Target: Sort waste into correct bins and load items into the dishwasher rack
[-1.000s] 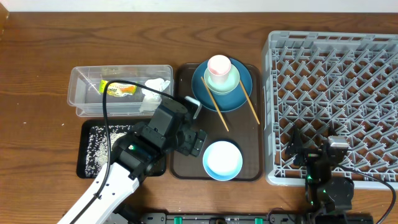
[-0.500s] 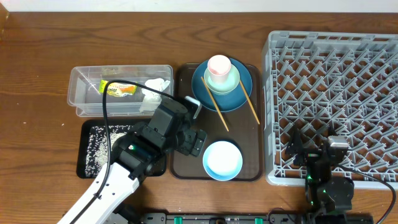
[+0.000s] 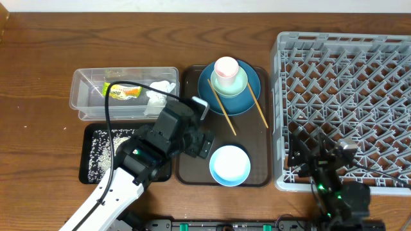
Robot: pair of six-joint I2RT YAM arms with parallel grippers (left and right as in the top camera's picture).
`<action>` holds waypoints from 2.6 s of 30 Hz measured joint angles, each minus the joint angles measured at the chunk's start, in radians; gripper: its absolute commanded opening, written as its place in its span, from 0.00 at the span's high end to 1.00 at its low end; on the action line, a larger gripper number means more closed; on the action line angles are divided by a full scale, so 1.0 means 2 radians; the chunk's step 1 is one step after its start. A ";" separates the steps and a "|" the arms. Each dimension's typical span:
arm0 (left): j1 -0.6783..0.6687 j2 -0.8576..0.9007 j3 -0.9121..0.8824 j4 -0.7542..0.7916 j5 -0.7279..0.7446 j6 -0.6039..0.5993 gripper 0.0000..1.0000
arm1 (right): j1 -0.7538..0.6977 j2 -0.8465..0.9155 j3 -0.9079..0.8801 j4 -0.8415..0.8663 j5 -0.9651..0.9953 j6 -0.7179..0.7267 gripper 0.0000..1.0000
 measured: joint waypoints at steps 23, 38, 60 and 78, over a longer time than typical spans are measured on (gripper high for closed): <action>0.000 -0.135 0.004 -0.051 -0.240 0.000 0.06 | 0.092 0.539 0.413 -0.297 -0.016 -0.071 0.01; 0.000 -0.217 0.005 -0.093 -0.343 -0.013 0.06 | 0.268 0.627 0.414 -0.136 0.077 -0.076 0.41; 0.000 -0.212 0.005 -0.103 -0.350 -0.013 0.06 | 0.311 0.760 0.414 -0.096 0.130 -0.086 0.56; 0.000 -0.212 0.005 -0.103 -0.350 -0.013 0.06 | 0.311 0.790 0.414 -0.108 0.125 -0.090 0.78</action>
